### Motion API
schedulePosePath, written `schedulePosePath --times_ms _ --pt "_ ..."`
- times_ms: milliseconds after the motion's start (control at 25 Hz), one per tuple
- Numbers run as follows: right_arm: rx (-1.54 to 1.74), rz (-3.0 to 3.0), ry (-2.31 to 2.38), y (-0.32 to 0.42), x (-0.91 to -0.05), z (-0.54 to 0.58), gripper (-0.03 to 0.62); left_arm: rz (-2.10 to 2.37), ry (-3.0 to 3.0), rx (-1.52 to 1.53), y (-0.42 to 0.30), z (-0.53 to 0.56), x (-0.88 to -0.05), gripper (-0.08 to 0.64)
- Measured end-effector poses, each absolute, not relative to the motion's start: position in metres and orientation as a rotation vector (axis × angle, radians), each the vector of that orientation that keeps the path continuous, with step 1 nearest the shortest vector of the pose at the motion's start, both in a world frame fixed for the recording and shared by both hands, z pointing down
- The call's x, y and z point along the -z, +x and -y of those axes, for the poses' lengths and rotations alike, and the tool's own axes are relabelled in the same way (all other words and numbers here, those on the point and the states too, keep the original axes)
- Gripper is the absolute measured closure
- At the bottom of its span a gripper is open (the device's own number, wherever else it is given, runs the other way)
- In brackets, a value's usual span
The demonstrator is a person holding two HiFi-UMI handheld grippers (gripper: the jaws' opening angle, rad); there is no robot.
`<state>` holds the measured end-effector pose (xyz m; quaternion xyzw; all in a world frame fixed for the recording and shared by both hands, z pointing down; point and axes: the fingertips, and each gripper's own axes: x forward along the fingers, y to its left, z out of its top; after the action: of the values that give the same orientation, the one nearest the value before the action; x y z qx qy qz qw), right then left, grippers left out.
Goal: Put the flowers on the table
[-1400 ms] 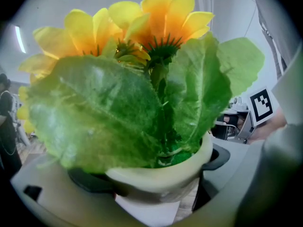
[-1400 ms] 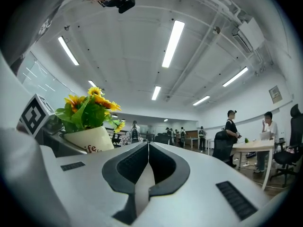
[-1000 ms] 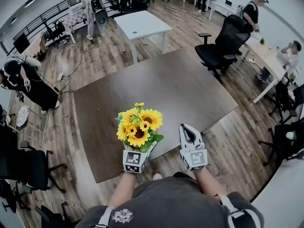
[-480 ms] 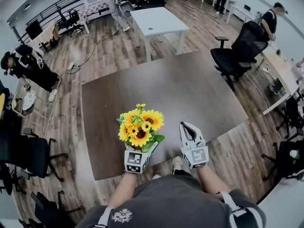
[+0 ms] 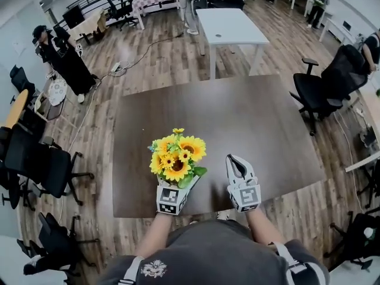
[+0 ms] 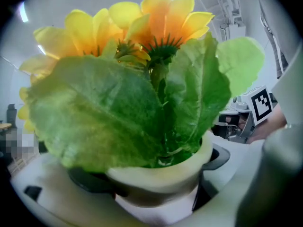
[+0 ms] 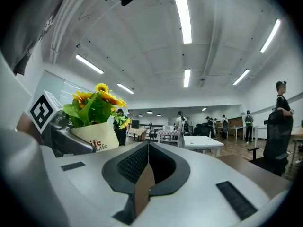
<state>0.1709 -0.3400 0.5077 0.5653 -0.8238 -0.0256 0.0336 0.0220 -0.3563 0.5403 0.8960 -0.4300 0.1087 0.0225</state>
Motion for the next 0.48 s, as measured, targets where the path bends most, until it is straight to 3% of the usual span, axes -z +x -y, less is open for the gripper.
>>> schedulePosePath --times_ms 480 --pt "0.022 2.687 1.487 0.187 -0.539 0.384 0.569 1.547 2.634 -0.401 0.033 0.387 -0.562 0.008"
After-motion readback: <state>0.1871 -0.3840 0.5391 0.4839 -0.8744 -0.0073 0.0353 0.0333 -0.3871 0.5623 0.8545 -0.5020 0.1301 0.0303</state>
